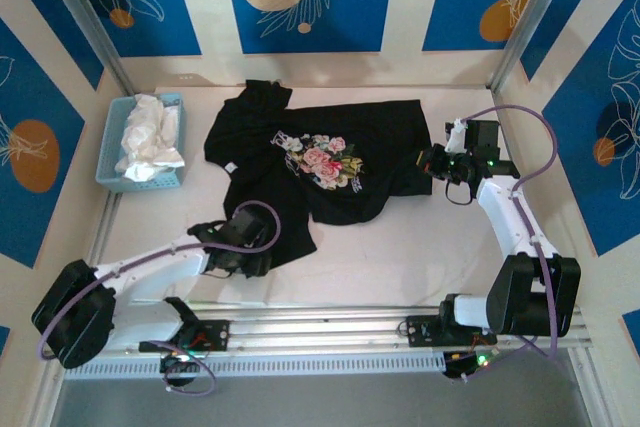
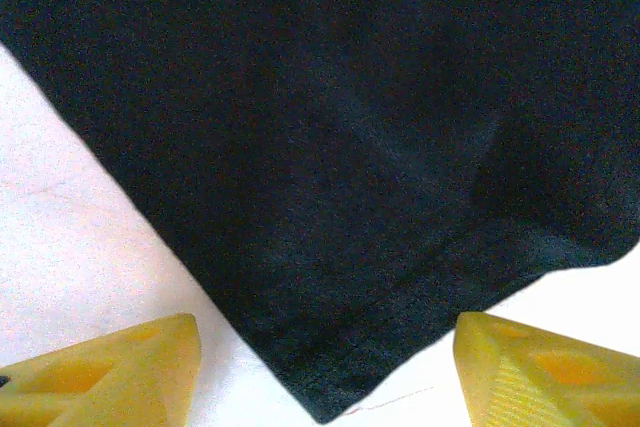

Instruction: Fold the inside-out t-shirt

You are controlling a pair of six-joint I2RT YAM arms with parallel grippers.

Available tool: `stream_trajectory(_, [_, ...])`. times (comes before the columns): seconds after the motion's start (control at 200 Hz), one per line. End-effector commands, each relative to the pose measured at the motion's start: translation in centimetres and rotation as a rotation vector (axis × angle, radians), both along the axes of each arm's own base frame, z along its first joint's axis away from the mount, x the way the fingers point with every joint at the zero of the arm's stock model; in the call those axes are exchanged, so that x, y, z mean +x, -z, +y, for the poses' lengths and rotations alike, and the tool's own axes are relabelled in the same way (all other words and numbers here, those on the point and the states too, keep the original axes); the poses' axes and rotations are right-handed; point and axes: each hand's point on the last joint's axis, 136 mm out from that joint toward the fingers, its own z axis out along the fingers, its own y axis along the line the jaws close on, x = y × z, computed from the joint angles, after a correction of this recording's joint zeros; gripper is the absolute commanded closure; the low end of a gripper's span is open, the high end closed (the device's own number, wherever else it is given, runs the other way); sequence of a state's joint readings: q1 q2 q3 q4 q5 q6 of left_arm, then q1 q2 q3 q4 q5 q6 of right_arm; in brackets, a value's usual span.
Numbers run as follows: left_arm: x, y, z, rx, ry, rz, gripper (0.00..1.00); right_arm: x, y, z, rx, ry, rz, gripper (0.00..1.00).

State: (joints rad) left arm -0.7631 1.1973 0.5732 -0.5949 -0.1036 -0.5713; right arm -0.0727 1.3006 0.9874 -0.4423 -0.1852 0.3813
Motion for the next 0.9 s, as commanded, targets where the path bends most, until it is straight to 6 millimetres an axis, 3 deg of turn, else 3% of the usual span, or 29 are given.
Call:
stream_trajectory(0.0, [-0.9,1.3,0.0,0.045,0.013,0.048,0.35,-0.3,-0.1,0.6,0.005,-0.037,-0.017,1.00])
stream_trajectory(0.175, [-1.9,2.8,-0.1,0.101,0.038,0.089,0.43,-0.5,-0.3,0.3,-0.008,-0.031,-0.027,1.00])
stream_trajectory(0.3, [-2.2,3.1,-0.1,0.094,0.026,0.081,0.60,-0.5,-0.1,0.3,-0.006,-0.028,-0.025,1.00])
stream_trajectory(0.46, [-1.4,2.1,0.0,0.081,0.008,0.022,0.82,-0.4,0.0,0.3,-0.004,-0.027,-0.021,1.00])
stream_trajectory(0.56, [0.1,0.2,0.3,0.086,-0.006,-0.071,0.96,-0.3,0.1,0.2,-0.006,-0.021,-0.022,1.00])
stream_trajectory(0.64, [2.1,-2.7,0.5,0.088,-0.015,-0.192,1.00,-0.1,-0.3,0.2,0.003,-0.022,-0.030,1.00])
stream_trajectory(0.72, [4.8,-7.4,0.5,0.077,-0.026,-0.362,1.00,0.3,-1.2,0.2,0.018,-0.017,-0.054,1.00])
stream_trajectory(0.8, [7.6,-14.0,0.9,0.077,-0.046,-0.574,1.00,1.1,-3.3,0.1,0.041,-0.010,-0.098,1.00])
stream_trajectory(0.895, [9.8,-23.6,2.3,0.079,-0.082,-0.819,1.00,1.5,-7.2,-0.3,0.040,-0.005,-0.165,1.00])
